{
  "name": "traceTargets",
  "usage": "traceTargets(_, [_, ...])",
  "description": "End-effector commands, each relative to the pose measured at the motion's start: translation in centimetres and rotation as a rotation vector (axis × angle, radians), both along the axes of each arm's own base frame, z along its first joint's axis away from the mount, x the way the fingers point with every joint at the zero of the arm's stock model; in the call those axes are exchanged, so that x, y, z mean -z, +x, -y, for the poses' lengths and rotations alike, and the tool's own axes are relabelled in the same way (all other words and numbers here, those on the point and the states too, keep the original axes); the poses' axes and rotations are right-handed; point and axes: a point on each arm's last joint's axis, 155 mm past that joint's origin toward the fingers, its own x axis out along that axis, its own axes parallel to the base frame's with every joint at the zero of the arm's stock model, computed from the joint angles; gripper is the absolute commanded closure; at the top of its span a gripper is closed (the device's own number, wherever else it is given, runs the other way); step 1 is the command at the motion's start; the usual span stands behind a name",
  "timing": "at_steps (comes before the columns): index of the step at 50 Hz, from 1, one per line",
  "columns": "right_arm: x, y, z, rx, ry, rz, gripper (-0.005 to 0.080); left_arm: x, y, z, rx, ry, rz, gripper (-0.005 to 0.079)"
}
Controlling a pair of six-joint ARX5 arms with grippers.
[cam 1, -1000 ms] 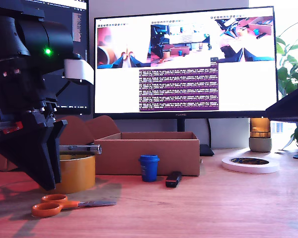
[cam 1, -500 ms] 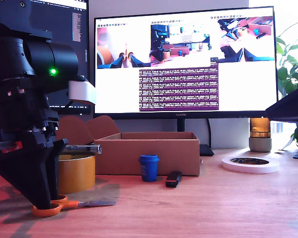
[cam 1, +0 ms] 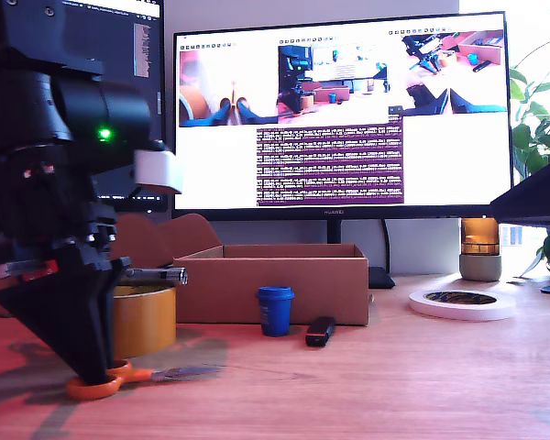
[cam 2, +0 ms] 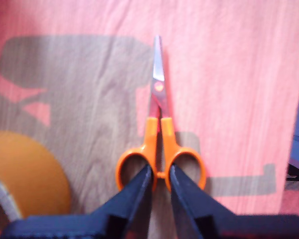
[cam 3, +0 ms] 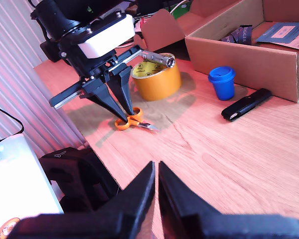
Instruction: Pick up the scissors and place it inside the cardboard box
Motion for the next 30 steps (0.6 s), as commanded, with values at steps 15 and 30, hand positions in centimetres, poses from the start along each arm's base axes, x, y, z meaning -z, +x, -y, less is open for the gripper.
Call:
traceTargets(15, [0.1, 0.3, 0.2, 0.014, -0.007, 0.007, 0.0763, 0.6, -0.2, 0.3, 0.007, 0.010, -0.022, 0.0763])
traceTargets(30, [0.2, 0.4, 0.3, 0.026, -0.013, 0.004, 0.0763, -2.0, 1.5, 1.8, 0.011, -0.049, 0.028, 0.0763])
